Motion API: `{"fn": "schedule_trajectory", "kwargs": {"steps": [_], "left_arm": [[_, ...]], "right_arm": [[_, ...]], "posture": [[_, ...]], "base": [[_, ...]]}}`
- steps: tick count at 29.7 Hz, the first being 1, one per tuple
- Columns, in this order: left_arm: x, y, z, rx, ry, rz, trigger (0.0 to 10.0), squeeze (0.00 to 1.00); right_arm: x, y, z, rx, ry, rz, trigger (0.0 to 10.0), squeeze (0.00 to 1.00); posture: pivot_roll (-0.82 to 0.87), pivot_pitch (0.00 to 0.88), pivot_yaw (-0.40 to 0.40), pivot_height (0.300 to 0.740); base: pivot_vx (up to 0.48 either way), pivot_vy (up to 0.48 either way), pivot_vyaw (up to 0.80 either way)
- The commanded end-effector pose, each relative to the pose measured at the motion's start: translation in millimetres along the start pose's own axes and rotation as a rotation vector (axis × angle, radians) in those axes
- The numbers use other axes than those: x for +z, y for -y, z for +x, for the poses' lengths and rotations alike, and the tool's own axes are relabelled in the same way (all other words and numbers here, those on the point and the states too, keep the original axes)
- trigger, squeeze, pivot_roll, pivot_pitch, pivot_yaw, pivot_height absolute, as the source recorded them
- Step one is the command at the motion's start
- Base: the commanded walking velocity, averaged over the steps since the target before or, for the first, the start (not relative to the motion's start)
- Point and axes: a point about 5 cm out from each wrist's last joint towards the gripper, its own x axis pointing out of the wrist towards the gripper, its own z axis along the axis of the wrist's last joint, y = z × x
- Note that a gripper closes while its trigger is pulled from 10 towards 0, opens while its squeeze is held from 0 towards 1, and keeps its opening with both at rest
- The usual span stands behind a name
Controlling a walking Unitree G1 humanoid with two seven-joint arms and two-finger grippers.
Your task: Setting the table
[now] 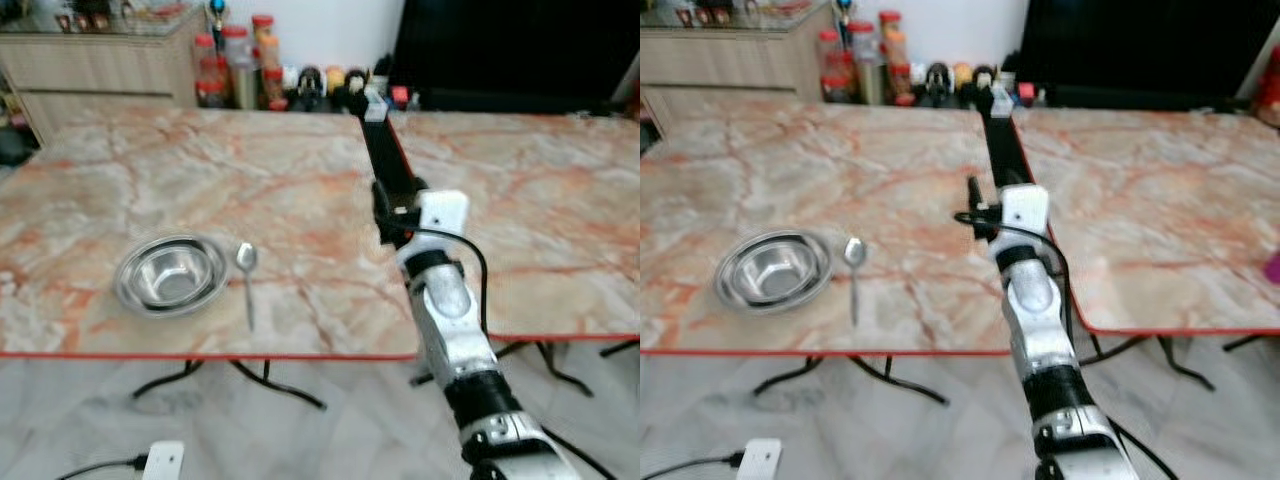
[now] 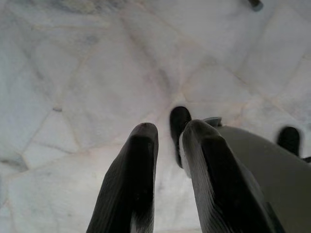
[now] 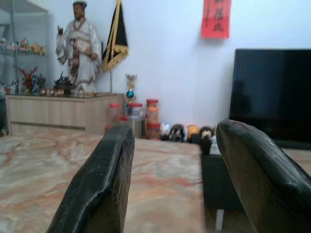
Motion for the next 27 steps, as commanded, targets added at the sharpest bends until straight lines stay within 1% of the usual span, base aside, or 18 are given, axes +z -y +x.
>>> {"fn": "schedule_trajectory", "kwargs": {"steps": [1,7,10,14,16,18,24,27], "left_arm": [[-4.6,7.3,-0.1,-0.018,-0.017,0.015,10.0,0.0],[-11.6,6.0,-1.6,-0.017,-0.036,0.019,10.0,0.0],[-14.1,5.3,-2.2,-0.017,-0.041,0.023,10.0,0.0],[-12.9,4.8,-2.0,-0.017,-0.038,0.025,10.0,0.0],[-12.6,4.5,-2.0,-0.017,-0.037,0.025,10.0,0.0],[-12.1,4.2,-1.9,-0.017,-0.036,0.025,10.0,0.0],[-10.4,2.7,-1.6,-0.009,-0.032,0.016,10.0,0.0],[-10.3,1.7,-1.6,-0.003,-0.033,0.013,10.0,0.0]], "right_arm": [[0.1,9.2,-2.8,-0.019,0.003,-0.015,10.0,0.0],[-0.6,6.9,-4.5,-0.014,0.002,-0.02,10.0,0.0],[-2.7,5.4,-6.1,-0.001,-0.008,-0.048,10.0,0.0],[-3.6,4.7,-6.9,-0.001,-0.009,-0.034,10.0,0.0],[-4.7,5.7,-7.0,-0.014,-0.018,-0.011,10.0,0.0],[-4.3,6.1,-6.5,-0.012,-0.017,-0.018,10.0,0.0],[-5.8,4.1,-6.2,-0.003,-0.029,-0.038,10.0,0.0],[-6.6,3.4,-7.2,-0.001,-0.032,-0.04,10.0,0.0]], "posture": [[0.0,0.0,-0.039,0.74],[0.0,0.0,-0.034,0.74],[-0.01,0.0,-0.031,0.74],[0.0,0.0,-0.03,0.74],[0.0,0.0,-0.029,0.74],[0.0,0.0,-0.03,0.74],[-0.01,0.0,-0.029,0.74],[-0.02,0.0,-0.028,0.74]], "base": [[0.0,-0.386,0.0],[0.0,-0.377,0.0],[0.0,-0.369,0.16],[0.0,-0.368,0.56],[0.0,-0.366,0.0],[0.24,-0.364,0.0],[0.04,-0.365,0.0],[0.0,-0.365,0.43]]}}
